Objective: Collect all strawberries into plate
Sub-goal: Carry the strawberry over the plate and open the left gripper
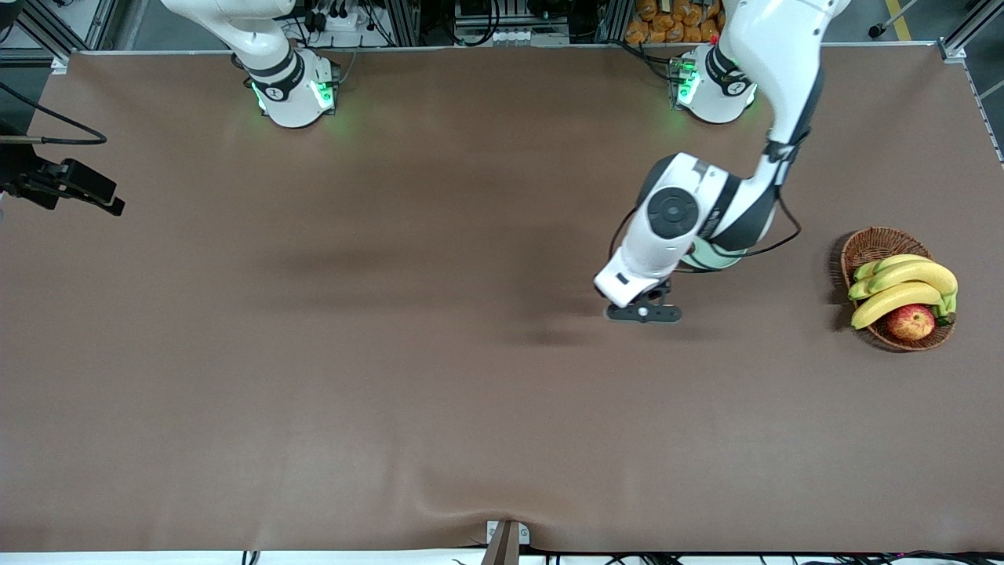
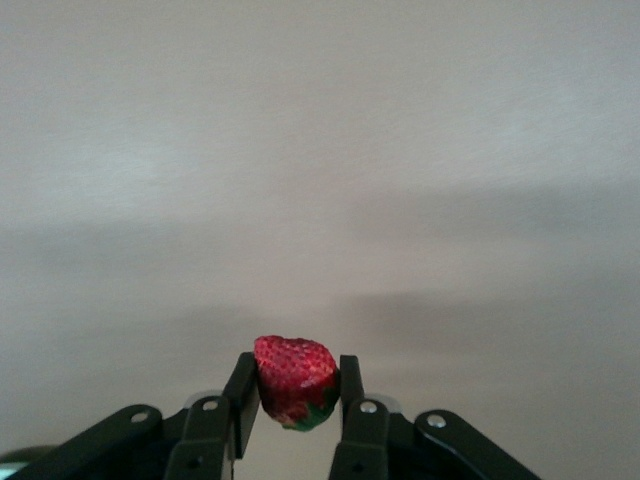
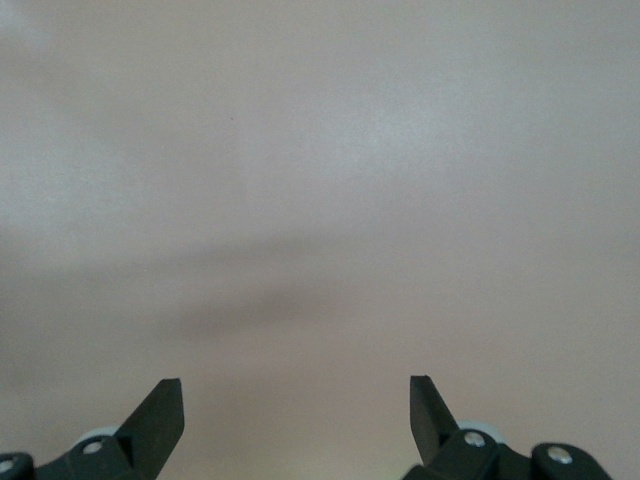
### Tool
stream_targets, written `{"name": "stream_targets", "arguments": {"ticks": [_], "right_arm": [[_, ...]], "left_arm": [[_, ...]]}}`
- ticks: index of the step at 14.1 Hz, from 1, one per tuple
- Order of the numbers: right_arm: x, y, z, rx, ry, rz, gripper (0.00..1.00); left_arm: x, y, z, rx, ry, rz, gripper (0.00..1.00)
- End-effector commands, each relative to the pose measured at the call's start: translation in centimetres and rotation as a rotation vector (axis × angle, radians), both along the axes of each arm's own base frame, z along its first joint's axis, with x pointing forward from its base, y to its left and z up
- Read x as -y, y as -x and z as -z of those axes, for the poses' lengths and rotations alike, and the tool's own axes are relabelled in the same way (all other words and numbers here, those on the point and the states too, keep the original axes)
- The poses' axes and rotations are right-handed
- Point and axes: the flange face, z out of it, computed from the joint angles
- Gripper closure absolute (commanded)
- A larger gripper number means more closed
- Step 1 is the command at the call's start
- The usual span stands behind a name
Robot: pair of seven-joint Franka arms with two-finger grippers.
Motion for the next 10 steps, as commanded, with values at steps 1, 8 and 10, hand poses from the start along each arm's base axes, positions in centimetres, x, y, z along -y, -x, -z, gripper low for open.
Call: {"name": "stream_targets", "arguments": {"ticks": [1, 8, 10], "right_arm": [[0.0, 0.5, -0.7, 0.001, 0.011, 0.007, 0.00], [0.2, 0.5, -0.7, 0.001, 0.008, 0.010, 0.00], [0.3, 0.5, -0.7, 0.001, 0.008, 0.012, 0.00]], "left_arm": [[-4.5, 1.7, -1.3, -0.014, -0.014, 0.020, 0.90], [-10.6, 5.0, -0.4, -0.070, -0.039, 0.037, 0.89], [-11.5, 6.1, 1.0, -0.082, -0.041, 0.028, 0.89]]}}
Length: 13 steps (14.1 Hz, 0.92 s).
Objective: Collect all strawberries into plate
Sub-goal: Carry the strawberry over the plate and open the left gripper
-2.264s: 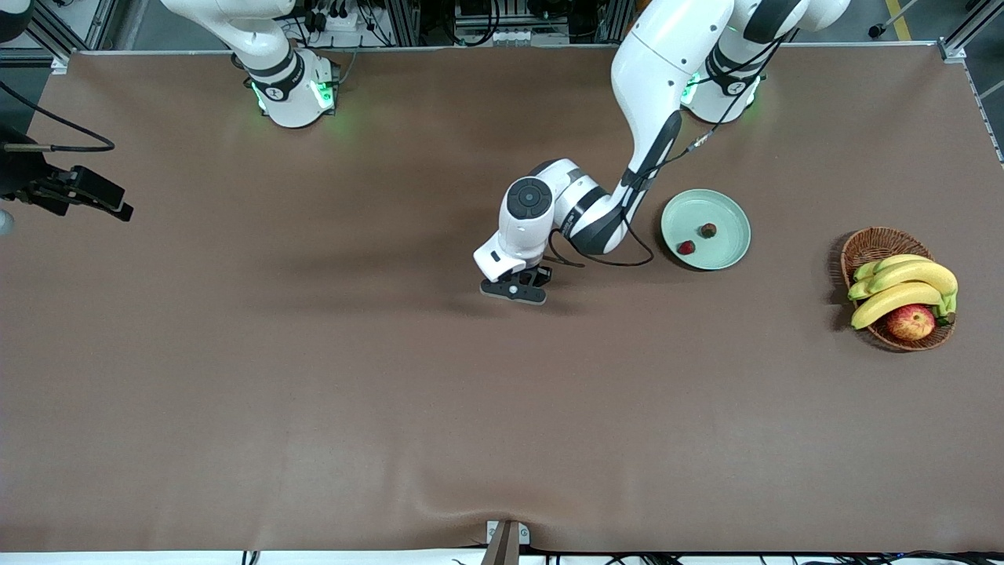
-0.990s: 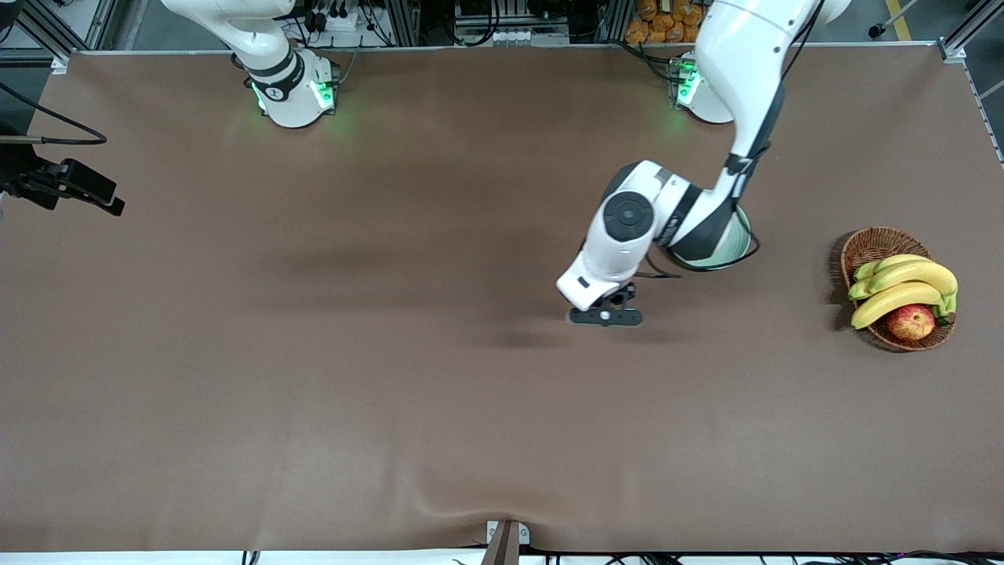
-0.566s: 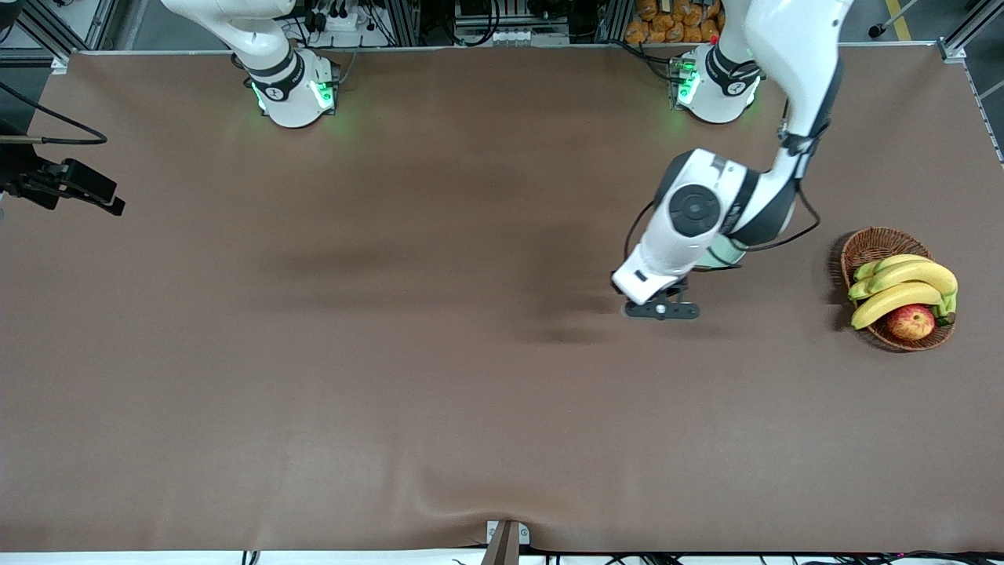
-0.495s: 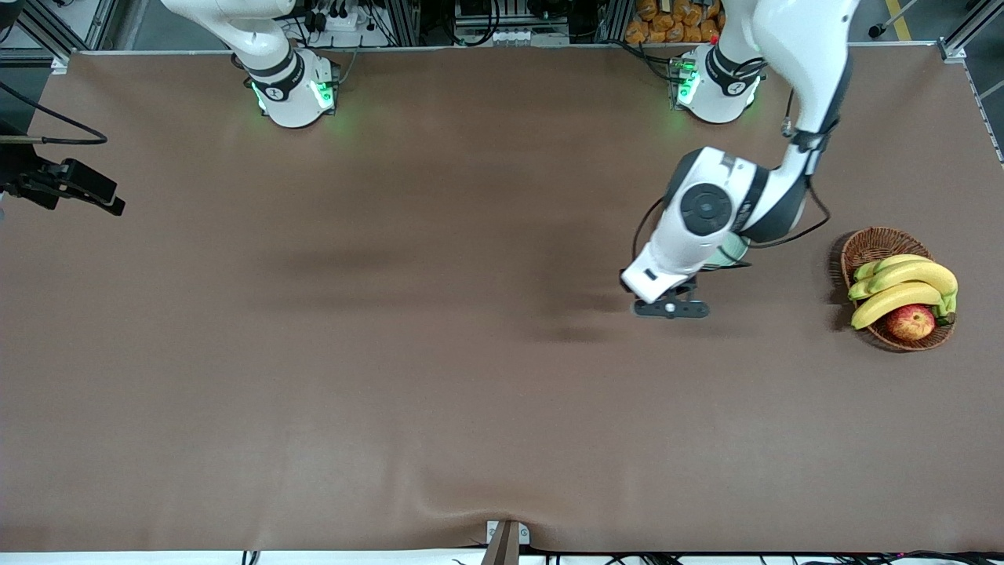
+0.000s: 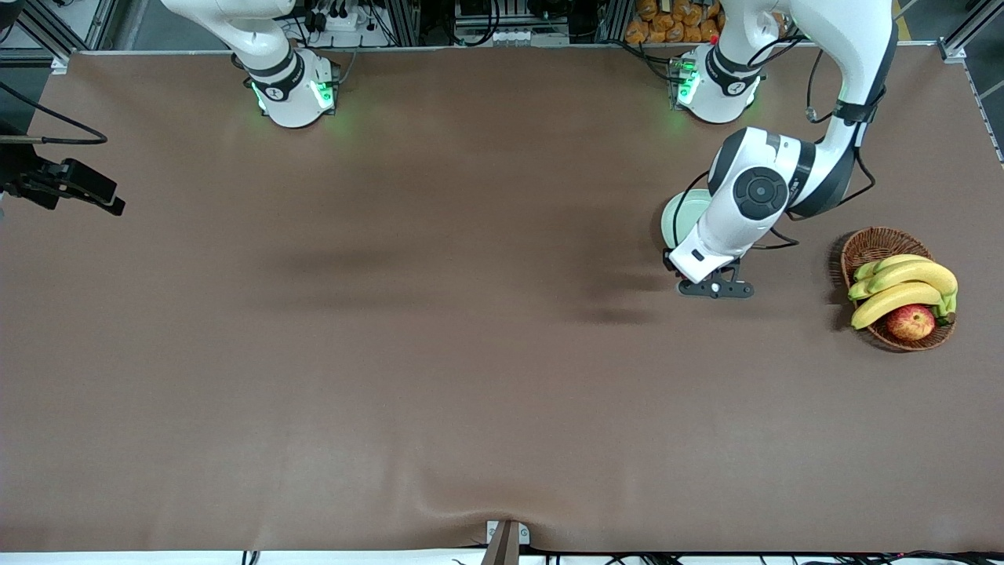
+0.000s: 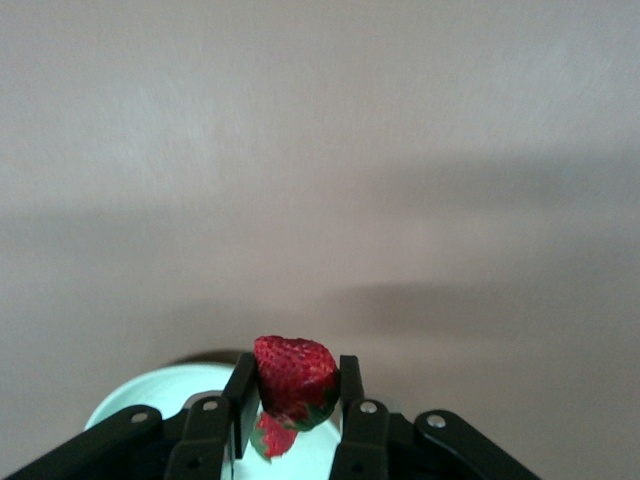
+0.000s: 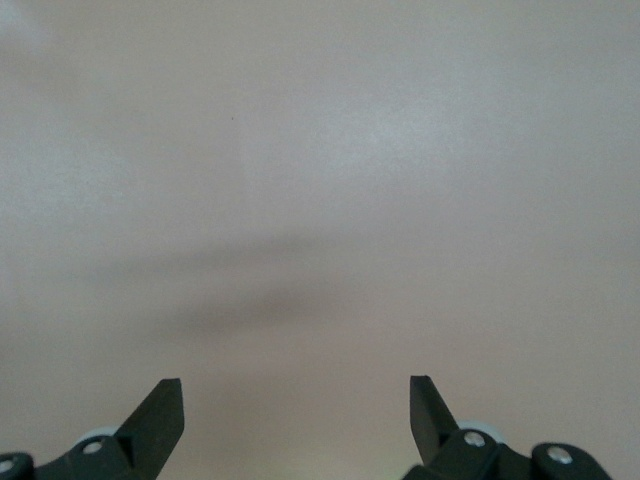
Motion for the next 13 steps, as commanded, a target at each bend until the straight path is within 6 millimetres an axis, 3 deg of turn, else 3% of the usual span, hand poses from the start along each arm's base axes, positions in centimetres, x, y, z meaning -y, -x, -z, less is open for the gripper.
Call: {"name": "stream_targets", "arguments": {"ticks": [1, 7, 10, 13], "right_arm": [[0.3, 0.5, -0.7, 0.001, 0.008, 0.012, 0.00], [0.1, 0.4, -0.7, 0.003, 0.005, 0.008, 0.00], [0.2, 0.4, -0.6, 0.001, 0.004, 0.011, 0.00], [-0.1, 0.4, -0.6, 0.000, 0.004, 0.005, 0.00]], "left_arm": [[-2.2, 2.1, 1.2, 0.000, 0.002, -0.014, 0.89], [-5.3, 4.5, 2.0, -0.016, 0.000, 0.006, 0.89], [-6.8, 5.8, 3.4, -0.046, -0.006, -0.013, 0.82], [-7.8, 5.9, 3.9, -0.060, -0.005, -0.004, 0.78]]}}
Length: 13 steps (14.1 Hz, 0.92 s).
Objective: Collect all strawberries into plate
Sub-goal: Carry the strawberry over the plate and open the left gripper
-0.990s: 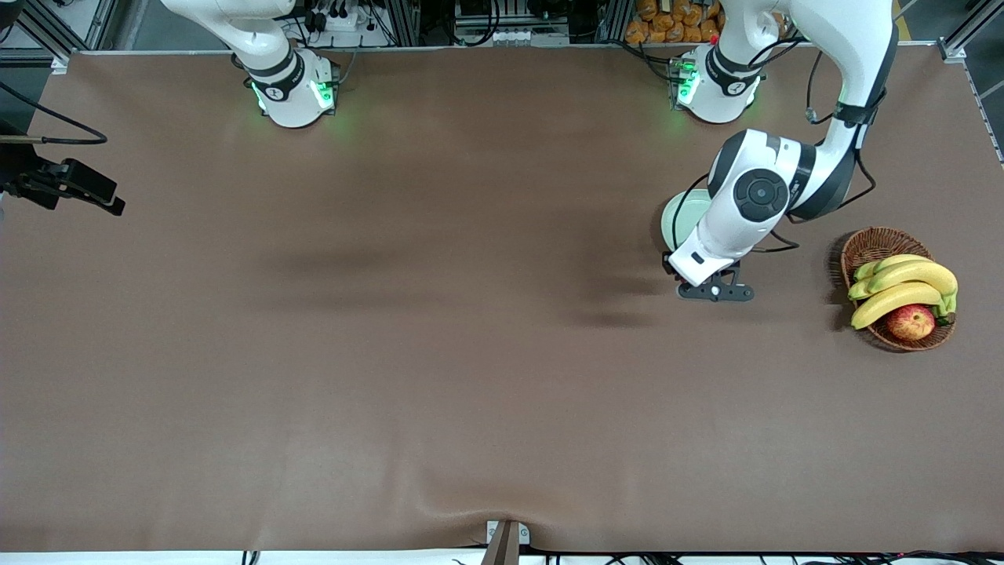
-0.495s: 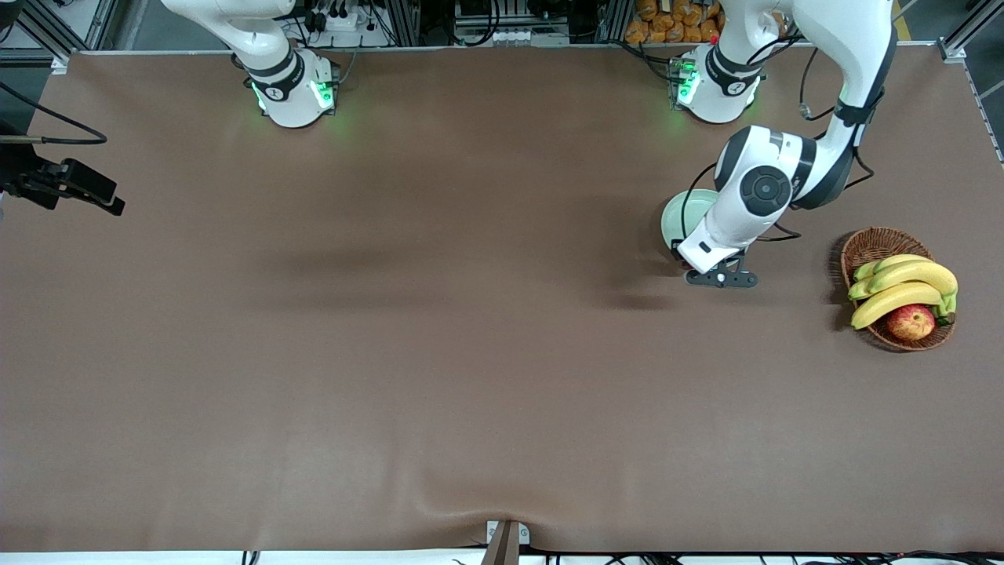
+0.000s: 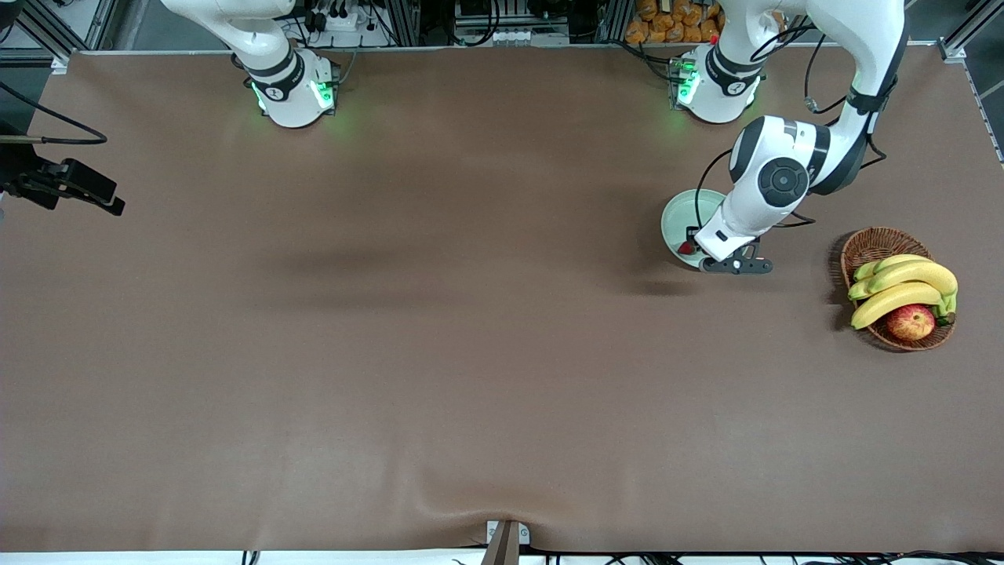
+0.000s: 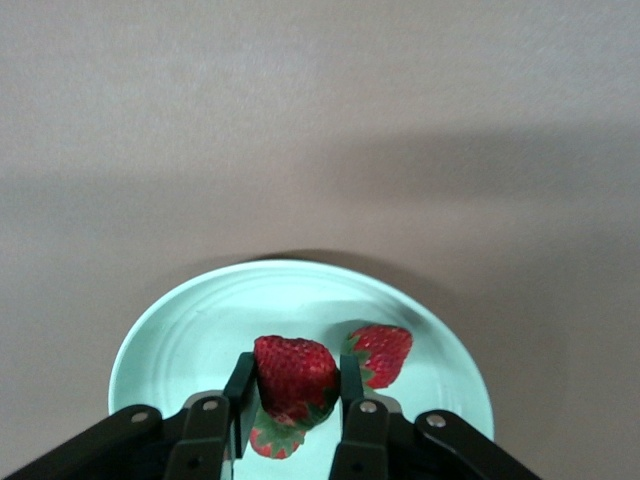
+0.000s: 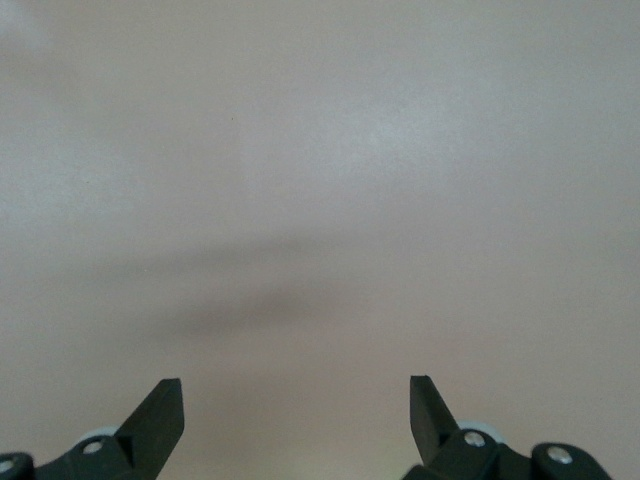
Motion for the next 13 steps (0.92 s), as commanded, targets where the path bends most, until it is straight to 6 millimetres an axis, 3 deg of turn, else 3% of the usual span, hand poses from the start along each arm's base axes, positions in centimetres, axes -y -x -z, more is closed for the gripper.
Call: {"name": "stream_targets", "arguments": {"ticks": [1, 3, 5, 6, 10, 13], "right_arm": [[-0.1, 0.4, -0.6, 0.000, 0.004, 0.005, 0.00], [-0.2, 0.4, -0.8, 0.004, 0.006, 0.000, 0.00], [-0.3, 0.4, -0.9, 0.004, 0.006, -0.001, 0.00], [-0.2, 0.5, -0.9, 0.006, 0.006, 0.002, 0.00], [-0.4, 0.4, -1.0, 0.007, 0.006, -0.003, 0.00], [-0.4, 0.8, -1.8, 0.001, 0.007, -0.005, 0.00]], "left_arm": [[-1.8, 0.4, -0.4, 0.008, 0.009, 0.017, 0.73], [-2.3, 0.4, -0.1, 0.001, 0.014, 0.042, 0.51], [-4.2, -0.3, 0.3, -0.005, 0.020, 0.038, 0.16], [-4.2, -0.5, 0.5, -0.009, 0.022, 0.041, 0.00], [-3.3, -2.5, -0.9, 0.034, 0.028, 0.053, 0.00], [-2.8, -6.4, -1.9, 0.080, 0.039, 0.053, 0.00]]}}
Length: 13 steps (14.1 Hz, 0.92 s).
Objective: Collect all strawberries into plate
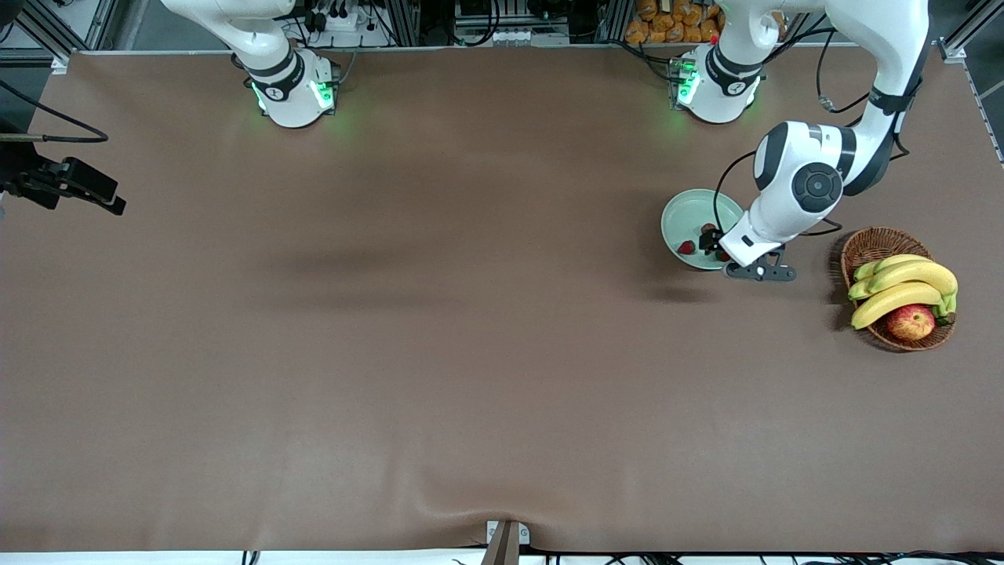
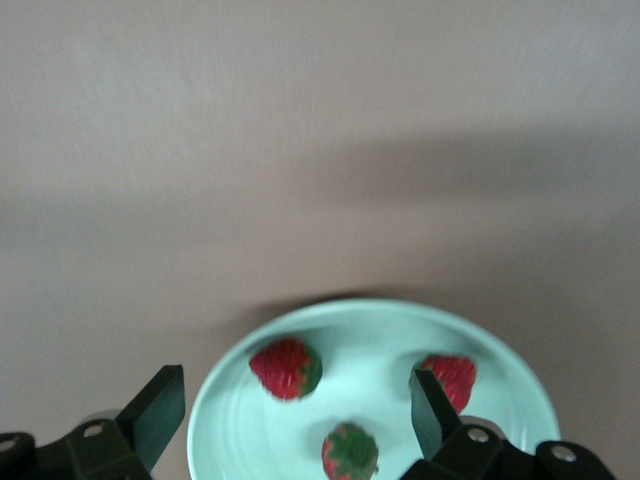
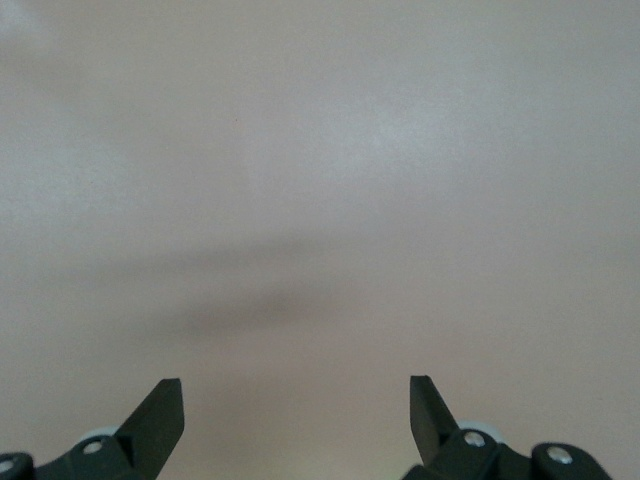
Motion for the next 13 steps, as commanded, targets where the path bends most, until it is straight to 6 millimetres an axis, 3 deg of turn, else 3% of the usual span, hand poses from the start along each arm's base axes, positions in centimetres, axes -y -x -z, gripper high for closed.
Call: {"name": "stream_targets", "arguments": {"ticks": [1, 3, 5, 9, 11, 13], "right_arm": [[0.0, 0.9, -1.3, -0.013, 0.006, 0.002, 0.00], [0.0, 0.9, -1.2, -0.019, 0.008, 0.002, 0.00], [0.0, 0.9, -1.2, -0.019, 0.009, 0.002, 0.00], [0.0, 0.9, -1.1, -0.021, 0.013, -0.007, 0.00], [0.4, 1.0, -1.2, -0.028, 0.011, -0.053, 0.00], [0.7, 1.1, -1.2, -0.029, 0.011, -0.055, 0.00]], "left_arm": [[1.0, -4.4, -0.8, 0.046, 0.015, 0.015, 0.00], [2.8, -6.8, -1.4, 0.082, 0.025, 0.032, 0.00], [3.3, -8.3, -1.9, 0.106, 0.030, 0.034, 0.00], [2.2, -10.4, -3.9, 0.158, 0.014, 0.041, 0.00], [0.2, -12.0, -5.1, 0.193, 0.012, 0.011, 0.00], [-0.2, -13.3, -6.1, 0.220, 0.014, 0.000, 0.00]]}}
